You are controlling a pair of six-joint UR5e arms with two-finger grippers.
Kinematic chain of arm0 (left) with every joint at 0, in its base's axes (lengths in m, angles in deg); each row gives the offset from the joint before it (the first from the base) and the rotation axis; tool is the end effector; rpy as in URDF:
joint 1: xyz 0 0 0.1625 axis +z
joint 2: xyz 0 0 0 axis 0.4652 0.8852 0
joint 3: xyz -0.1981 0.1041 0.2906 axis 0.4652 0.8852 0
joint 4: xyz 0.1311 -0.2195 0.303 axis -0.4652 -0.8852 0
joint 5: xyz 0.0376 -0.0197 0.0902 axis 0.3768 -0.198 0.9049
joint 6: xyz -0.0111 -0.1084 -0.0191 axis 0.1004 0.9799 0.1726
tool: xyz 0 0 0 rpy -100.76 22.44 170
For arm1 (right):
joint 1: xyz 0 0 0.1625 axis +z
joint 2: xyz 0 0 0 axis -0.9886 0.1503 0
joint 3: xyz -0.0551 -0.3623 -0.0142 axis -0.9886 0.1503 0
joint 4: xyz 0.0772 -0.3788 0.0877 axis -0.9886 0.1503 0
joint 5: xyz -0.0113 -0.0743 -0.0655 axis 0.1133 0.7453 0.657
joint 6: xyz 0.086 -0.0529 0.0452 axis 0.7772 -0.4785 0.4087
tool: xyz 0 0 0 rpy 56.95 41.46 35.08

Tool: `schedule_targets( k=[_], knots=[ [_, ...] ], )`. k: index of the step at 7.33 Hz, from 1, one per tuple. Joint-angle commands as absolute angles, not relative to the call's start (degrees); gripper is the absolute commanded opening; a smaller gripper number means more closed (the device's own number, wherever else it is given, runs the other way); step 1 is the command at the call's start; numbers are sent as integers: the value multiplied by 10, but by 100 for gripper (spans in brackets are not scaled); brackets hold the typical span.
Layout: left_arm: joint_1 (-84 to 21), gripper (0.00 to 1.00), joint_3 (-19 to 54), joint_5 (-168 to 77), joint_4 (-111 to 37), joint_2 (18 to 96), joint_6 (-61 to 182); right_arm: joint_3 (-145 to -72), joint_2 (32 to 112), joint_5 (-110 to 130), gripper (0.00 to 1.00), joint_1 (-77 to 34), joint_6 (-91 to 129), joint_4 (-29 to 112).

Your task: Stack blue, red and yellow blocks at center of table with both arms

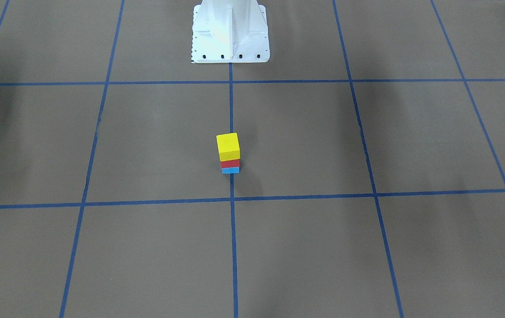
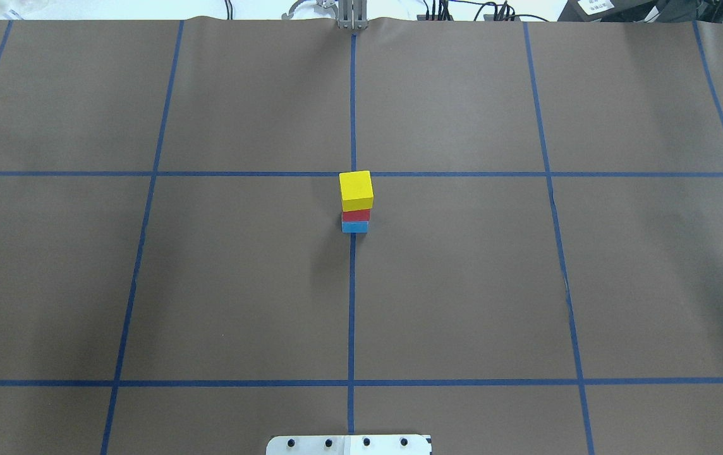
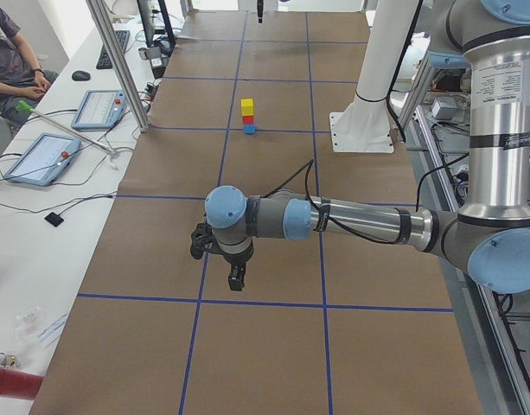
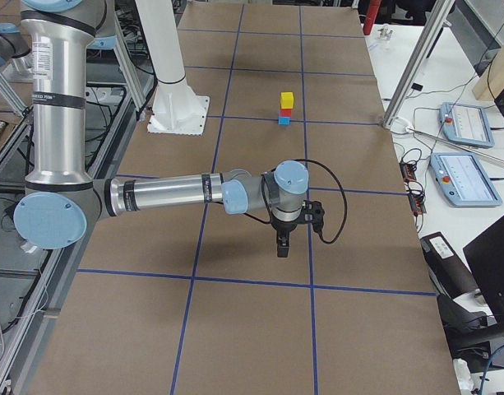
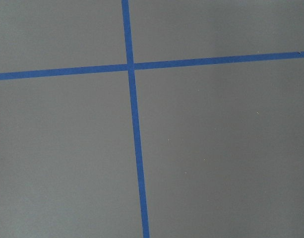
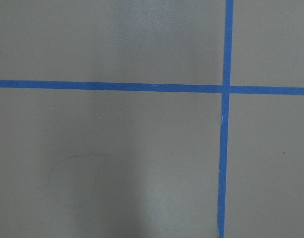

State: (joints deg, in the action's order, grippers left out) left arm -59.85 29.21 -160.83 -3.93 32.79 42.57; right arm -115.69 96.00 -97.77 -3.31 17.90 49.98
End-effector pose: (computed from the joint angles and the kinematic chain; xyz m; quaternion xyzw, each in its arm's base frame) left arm -0.0338 -0.4422 0.5512 0.0127 0.3979 0.0513 0.9159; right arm -0.0355 -0.4634 0.5526 0.0041 -0.3564 -0.0049 0.9343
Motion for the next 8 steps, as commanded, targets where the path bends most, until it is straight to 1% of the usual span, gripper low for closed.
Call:
schedule_targets(
  k=[1, 2, 6, 8],
  knots=[
    [-599, 100, 322, -1602, -39, 323, 426, -1157, 960, -978, 100, -33, 181, 498],
    [-600, 100, 340, -1602, -37, 302, 427, -1153, 964, -979, 100, -33, 179, 495],
    [-598, 100, 334, -1603, -34, 300, 427, -1156, 961, -984, 100, -32, 185, 495],
    [-599, 100, 343, -1604, -42, 284, 426, -1153, 958, -983, 100, -32, 184, 494]
  ],
)
